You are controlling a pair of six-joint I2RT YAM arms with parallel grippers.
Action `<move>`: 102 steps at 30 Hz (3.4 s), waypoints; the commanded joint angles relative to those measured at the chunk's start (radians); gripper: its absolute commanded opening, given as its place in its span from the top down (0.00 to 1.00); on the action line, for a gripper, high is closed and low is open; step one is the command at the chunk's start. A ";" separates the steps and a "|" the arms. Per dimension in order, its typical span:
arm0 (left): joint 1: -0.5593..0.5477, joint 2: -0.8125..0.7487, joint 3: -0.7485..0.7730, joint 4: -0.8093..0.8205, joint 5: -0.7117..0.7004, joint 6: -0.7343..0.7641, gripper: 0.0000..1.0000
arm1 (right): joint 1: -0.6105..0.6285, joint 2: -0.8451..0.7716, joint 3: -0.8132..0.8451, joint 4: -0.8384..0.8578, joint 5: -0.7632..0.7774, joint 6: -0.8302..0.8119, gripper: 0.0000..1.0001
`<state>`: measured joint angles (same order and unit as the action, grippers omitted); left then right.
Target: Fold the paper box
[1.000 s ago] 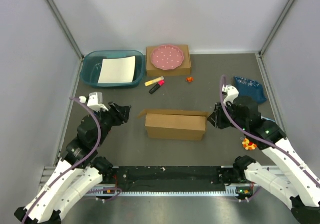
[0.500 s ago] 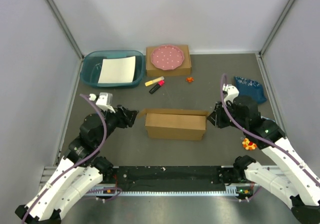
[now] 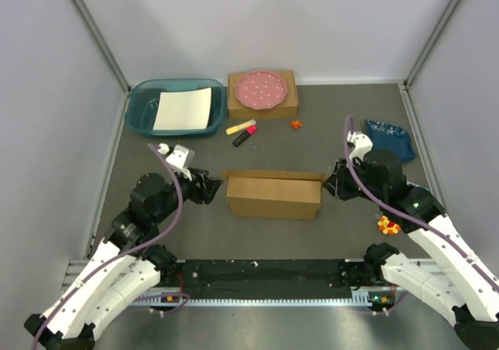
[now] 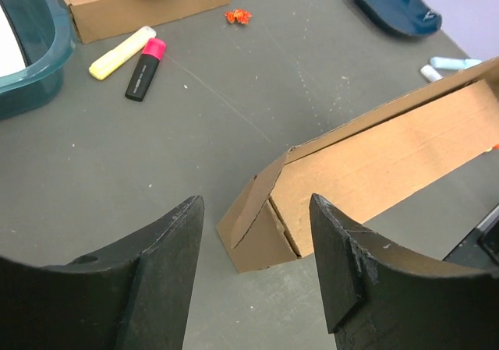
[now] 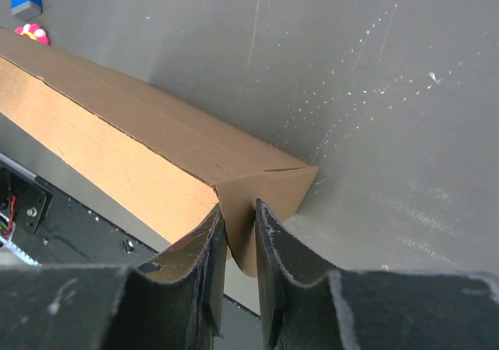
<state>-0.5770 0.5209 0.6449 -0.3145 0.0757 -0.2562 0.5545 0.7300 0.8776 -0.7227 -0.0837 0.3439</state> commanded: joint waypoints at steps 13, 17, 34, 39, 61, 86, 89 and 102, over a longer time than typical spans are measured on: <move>-0.001 0.110 -0.001 0.094 0.036 0.083 0.65 | 0.007 0.022 0.023 0.031 -0.010 -0.002 0.79; -0.003 0.105 -0.010 0.110 0.064 0.069 0.78 | 0.007 0.022 0.026 0.031 -0.007 0.001 0.79; -0.003 0.103 -0.010 0.095 0.033 0.066 0.86 | 0.007 -0.009 0.055 -0.029 0.042 -0.002 0.69; -0.001 0.103 -0.007 0.089 0.024 0.067 0.86 | 0.007 -0.027 0.057 -0.058 0.065 -0.011 0.69; -0.003 0.099 -0.011 0.091 0.041 0.061 0.87 | 0.005 0.012 0.098 -0.066 0.052 0.112 1.00; -0.003 0.108 -0.028 0.117 0.105 0.034 0.91 | 0.005 0.002 -0.061 0.103 -0.013 0.446 1.00; -0.003 0.111 -0.028 0.121 0.110 0.032 0.92 | 0.008 -0.015 -0.072 0.123 -0.002 0.460 1.00; -0.003 0.125 -0.034 0.138 0.122 0.026 0.94 | 0.103 -0.007 -0.108 0.193 0.073 0.540 1.00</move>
<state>-0.5705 0.6395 0.6243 -0.2287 0.1173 -0.2066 0.6071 0.7105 0.7872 -0.6022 0.0212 0.8230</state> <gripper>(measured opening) 0.074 0.008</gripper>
